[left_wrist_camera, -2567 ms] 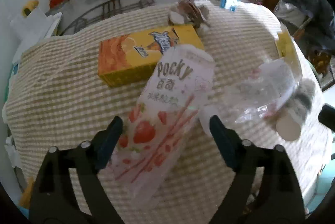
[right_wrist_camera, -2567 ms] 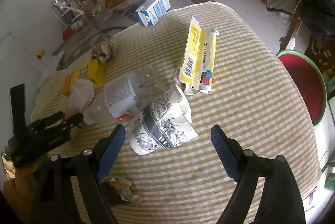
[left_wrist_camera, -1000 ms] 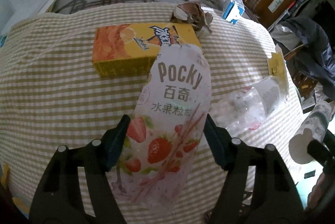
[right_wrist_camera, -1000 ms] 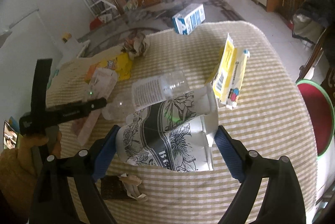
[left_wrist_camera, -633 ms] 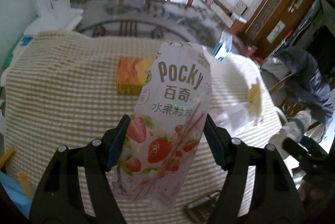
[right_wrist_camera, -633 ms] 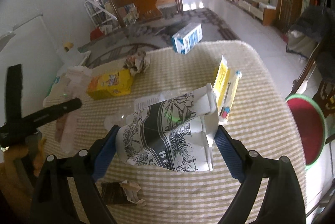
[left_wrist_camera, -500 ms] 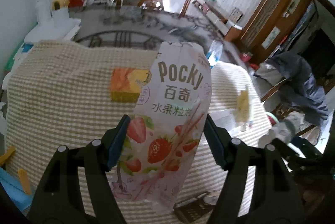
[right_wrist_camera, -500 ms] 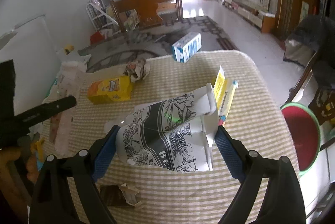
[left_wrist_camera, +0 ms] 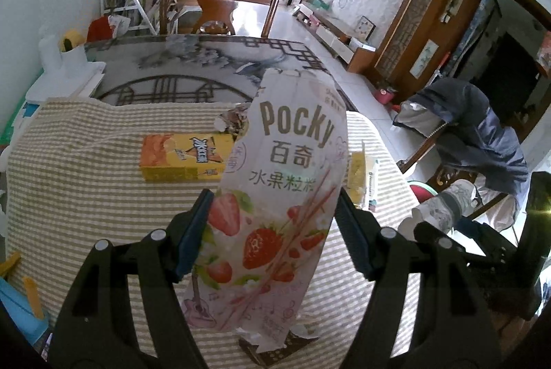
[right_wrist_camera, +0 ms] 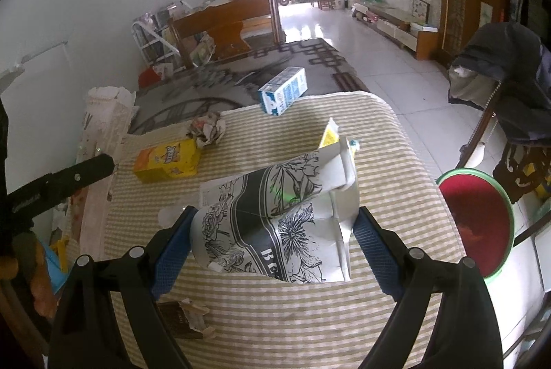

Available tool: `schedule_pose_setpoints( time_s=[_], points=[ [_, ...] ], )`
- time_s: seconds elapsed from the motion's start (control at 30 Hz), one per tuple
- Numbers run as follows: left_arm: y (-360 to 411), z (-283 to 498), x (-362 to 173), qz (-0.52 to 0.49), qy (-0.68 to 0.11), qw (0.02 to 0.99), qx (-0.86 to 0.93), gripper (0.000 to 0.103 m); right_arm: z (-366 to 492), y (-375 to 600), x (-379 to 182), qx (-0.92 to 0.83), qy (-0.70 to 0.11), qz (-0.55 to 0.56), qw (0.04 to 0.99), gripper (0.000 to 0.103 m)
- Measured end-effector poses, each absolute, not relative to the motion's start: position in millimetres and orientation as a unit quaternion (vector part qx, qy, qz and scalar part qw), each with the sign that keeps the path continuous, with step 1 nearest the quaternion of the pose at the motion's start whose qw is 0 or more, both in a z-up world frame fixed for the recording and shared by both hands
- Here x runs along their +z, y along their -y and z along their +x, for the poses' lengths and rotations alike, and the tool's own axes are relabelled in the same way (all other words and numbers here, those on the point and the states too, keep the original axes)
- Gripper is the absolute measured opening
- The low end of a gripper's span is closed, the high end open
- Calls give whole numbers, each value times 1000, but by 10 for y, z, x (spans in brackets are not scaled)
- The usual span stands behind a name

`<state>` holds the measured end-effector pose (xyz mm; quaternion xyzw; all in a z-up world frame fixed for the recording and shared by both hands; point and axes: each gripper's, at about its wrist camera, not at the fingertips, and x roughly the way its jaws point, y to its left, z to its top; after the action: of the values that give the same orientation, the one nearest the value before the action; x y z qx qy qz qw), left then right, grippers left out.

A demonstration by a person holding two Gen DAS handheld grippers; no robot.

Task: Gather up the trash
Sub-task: 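Carry the Pocky wrapper and printed paper bag to the red bin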

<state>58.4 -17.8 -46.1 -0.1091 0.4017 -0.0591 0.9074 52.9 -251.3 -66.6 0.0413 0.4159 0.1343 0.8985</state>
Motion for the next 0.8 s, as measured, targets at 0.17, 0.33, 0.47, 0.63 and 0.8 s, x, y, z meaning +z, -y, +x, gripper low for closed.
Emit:
schedule_pose_setpoints(
  time_s=[0.17, 0.33, 0.47, 0.63, 0.8],
  points=[
    [307, 559, -420, -112, -398, 909, -55, 68, 554, 2640, -654, 139, -415, 43, 898, 87],
    [449, 562, -406, -115, -396, 910, -47, 68, 626, 2782, -631, 148, -414, 40, 897, 87],
    [609, 596, -399, -120, -395, 910, -38, 68, 712, 2923, -622, 157, -414, 37, 896, 87],
    [831, 653, -397, -121, -395, 910, -32, 68, 788, 3123, -644, 163, -418, 41, 893, 87],
    [1029, 724, -412, -119, -398, 909, -31, 68, 855, 3330, -670, 163, -422, 45, 891, 87]
  ],
)
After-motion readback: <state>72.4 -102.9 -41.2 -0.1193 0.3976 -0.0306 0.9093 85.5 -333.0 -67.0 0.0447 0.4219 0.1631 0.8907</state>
